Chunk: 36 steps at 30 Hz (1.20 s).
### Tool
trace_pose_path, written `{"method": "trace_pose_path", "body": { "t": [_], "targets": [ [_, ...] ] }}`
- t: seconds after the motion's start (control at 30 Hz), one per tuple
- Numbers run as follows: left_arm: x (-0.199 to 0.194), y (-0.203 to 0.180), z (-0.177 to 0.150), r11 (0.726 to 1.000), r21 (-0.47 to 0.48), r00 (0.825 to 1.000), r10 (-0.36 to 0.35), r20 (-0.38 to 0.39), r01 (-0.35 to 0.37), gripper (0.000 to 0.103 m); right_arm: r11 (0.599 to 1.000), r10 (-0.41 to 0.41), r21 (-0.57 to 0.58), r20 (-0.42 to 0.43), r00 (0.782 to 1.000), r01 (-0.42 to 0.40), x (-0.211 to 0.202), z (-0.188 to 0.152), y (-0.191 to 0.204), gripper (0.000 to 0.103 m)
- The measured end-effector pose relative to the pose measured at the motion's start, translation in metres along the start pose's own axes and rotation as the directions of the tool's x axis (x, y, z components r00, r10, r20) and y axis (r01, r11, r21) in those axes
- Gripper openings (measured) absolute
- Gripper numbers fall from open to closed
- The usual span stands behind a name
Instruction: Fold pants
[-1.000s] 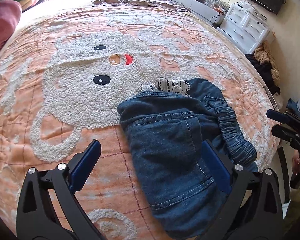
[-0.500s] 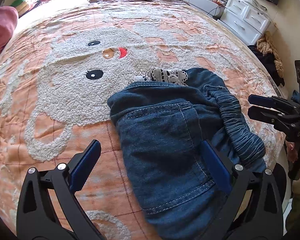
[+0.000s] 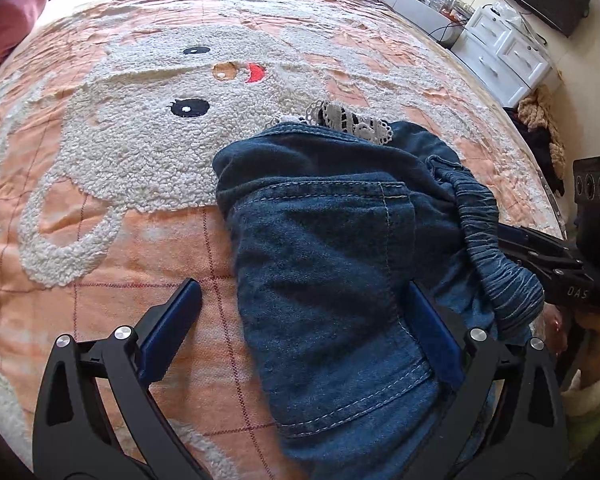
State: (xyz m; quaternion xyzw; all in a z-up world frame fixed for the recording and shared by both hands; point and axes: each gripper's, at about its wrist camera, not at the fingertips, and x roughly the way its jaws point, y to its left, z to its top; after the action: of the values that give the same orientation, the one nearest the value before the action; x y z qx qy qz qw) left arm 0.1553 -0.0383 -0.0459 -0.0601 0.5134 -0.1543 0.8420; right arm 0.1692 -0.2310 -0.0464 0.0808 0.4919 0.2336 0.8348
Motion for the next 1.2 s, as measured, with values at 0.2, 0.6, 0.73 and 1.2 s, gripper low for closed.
{"method": "trace_pose_path", "body": {
  "t": [0.2,0.6,0.73,1.2],
  "targets": [
    [-0.002,-0.006,-0.002,1.000,-0.005,1.000,-0.007,-0.014,0.007,0.086,1.000,0.001,-0.012,0.016,1.000,-0.001,0.000,-0.002,0.007,0.040],
    [-0.014,-0.018,0.000,0.998,-0.027,0.998,-0.054,0.025,0.054,0.026,0.999,0.010,-0.053,0.117,0.993,-0.004,-0.016,-0.003,0.017,0.005],
    [-0.021,-0.018,0.002,0.998,-0.027,0.998,-0.052,0.043,0.053,0.023,0.991,-0.010,-0.130,0.145,0.989,0.029,-0.024,0.001,0.039,0.005],
    [-0.062,0.017,0.054,0.999,-0.051,0.985,0.009,0.173,0.000,0.018,0.992,0.054,-0.126,0.204,0.977,-0.029,-0.008,0.070,0.064,0.005]
  ]
}}
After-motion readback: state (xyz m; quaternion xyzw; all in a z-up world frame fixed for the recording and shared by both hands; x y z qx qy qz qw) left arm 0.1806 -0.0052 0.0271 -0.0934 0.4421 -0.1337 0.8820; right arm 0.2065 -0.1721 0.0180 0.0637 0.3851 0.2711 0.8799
